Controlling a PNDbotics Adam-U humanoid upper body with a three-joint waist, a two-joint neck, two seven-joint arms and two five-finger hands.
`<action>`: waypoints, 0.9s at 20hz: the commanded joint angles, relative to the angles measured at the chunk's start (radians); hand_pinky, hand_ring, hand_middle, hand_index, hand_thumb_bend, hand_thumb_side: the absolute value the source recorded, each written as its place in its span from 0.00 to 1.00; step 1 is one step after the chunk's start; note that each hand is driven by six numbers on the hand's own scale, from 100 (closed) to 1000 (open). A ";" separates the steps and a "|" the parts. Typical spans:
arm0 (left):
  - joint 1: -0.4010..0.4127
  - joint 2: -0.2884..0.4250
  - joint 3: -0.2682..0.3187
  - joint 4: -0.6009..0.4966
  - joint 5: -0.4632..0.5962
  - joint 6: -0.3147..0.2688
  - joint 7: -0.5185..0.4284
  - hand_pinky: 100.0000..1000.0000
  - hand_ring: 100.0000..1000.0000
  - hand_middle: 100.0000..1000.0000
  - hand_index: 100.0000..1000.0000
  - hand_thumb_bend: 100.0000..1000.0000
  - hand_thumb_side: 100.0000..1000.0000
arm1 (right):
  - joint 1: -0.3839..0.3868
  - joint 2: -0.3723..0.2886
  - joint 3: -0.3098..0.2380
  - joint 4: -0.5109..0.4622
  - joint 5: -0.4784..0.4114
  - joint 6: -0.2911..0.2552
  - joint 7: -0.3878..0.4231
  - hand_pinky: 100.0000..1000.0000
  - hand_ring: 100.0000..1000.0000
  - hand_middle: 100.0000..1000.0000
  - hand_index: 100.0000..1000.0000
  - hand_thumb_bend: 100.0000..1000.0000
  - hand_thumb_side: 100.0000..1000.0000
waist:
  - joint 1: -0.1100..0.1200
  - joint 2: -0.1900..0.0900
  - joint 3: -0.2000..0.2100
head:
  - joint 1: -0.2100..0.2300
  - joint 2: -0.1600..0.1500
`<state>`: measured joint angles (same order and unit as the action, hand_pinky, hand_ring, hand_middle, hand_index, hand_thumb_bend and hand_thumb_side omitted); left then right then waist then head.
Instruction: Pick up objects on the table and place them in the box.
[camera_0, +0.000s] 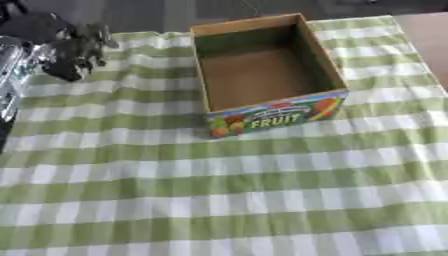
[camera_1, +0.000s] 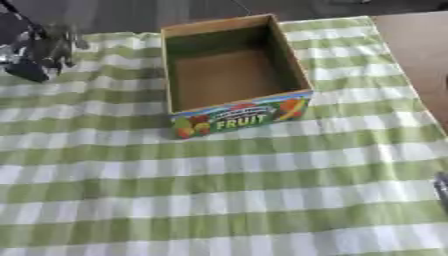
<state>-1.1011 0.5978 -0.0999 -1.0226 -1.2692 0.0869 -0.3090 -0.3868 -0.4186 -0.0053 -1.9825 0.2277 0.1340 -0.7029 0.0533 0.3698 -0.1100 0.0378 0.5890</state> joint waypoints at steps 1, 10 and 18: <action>-0.045 0.017 -0.019 -0.103 -0.011 0.008 0.010 0.40 0.42 0.44 0.50 0.00 0.18 | -0.009 -0.013 -0.007 -0.018 0.007 -0.002 0.002 0.80 0.57 0.63 0.77 0.00 0.60 | -0.001 -0.035 0.002 | -0.003 0.007; -0.138 -0.179 -0.071 -0.201 -0.136 0.010 0.037 0.38 0.42 0.43 0.50 0.00 0.19 | -0.024 -0.004 0.002 -0.018 0.004 -0.010 0.013 0.80 0.58 0.63 0.77 0.00 0.60 | 0.005 -0.044 -0.014 | 0.020 0.009; -0.132 -0.318 -0.084 -0.240 -0.239 0.015 0.092 0.39 0.42 0.42 0.49 0.00 0.19 | -0.041 0.015 0.004 -0.018 0.001 -0.019 0.017 0.79 0.58 0.63 0.77 0.00 0.60 | 0.007 -0.052 -0.047 | 0.026 0.063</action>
<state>-1.2133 0.2845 -0.1848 -1.2329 -1.4887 0.1015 -0.2285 -0.4154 -0.3960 0.0015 -1.9825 0.2275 0.1193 -0.6882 0.0656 0.3464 -0.1587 0.0605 0.6383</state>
